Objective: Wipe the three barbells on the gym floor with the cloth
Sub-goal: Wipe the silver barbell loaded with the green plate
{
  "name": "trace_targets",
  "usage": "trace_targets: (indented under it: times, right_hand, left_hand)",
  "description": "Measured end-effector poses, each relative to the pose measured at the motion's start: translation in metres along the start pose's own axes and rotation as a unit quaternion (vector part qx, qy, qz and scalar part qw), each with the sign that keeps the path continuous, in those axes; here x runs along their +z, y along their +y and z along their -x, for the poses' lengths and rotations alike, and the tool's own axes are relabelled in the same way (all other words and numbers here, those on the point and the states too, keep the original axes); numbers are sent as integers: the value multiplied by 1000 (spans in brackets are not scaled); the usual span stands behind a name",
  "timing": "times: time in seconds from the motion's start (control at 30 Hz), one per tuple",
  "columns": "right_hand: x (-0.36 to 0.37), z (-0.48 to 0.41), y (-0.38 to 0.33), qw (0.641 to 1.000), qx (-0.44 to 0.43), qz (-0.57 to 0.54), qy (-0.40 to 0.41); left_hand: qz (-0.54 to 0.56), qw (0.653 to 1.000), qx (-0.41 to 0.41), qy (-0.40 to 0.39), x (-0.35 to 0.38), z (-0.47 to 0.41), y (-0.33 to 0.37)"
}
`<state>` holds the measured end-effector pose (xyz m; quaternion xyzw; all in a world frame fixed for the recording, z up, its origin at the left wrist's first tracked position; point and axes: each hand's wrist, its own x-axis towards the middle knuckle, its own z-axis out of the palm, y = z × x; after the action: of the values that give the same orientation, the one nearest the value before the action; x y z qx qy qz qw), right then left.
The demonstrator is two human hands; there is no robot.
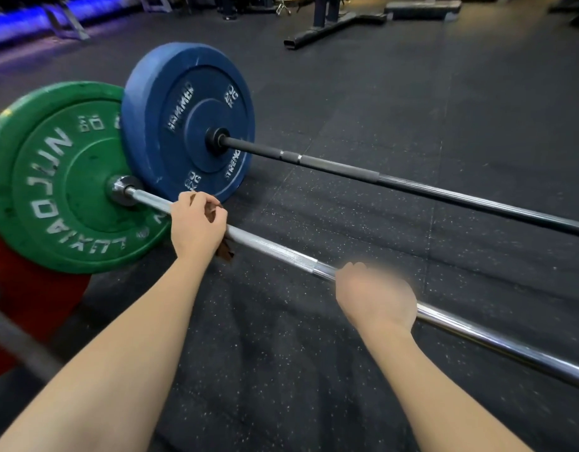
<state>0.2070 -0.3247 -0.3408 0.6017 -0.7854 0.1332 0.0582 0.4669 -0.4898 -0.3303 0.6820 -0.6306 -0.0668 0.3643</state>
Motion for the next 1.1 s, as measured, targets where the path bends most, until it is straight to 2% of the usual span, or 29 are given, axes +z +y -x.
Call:
trace_targets:
  times: [0.07,0.2,0.33,0.37,0.43,0.5,0.67,0.87,0.97,1.1]
  right_hand:
    - [-4,1,-1,999,-9,5,-30]
    - [-12,6,-2,991,-32,86,-92]
    - [-21,-13,-5,987,43,38,-150]
    - [-23,-19,-9,982,41,23,-181]
    - [-21,-24,-20,980,-12,32,-194]
    - [-22,-25,-28,979,-52,44,-195]
    - [-20,-23,-31,980,-61,70,-177]
    - [-24,-22,-29,979,-91,76,-165]
    - [-23,-21,-28,981,-80,72,-162]
    - [-26,-19,-29,983,-83,68,-153]
  left_hand:
    - [-1,1000,11,2,0,6,1]
    - [7,999,37,30,2,21,1]
    - [-13,998,44,33,4,21,0]
    - [-25,998,49,30,5,20,-2]
    - [-41,997,52,30,5,18,-5]
    - [-45,996,58,45,5,13,-2]
    - [-63,992,104,37,13,13,26]
    - [-58,985,147,68,11,20,20]
    - [-16,991,133,25,15,28,47]
    - [-3,979,205,16,33,70,73]
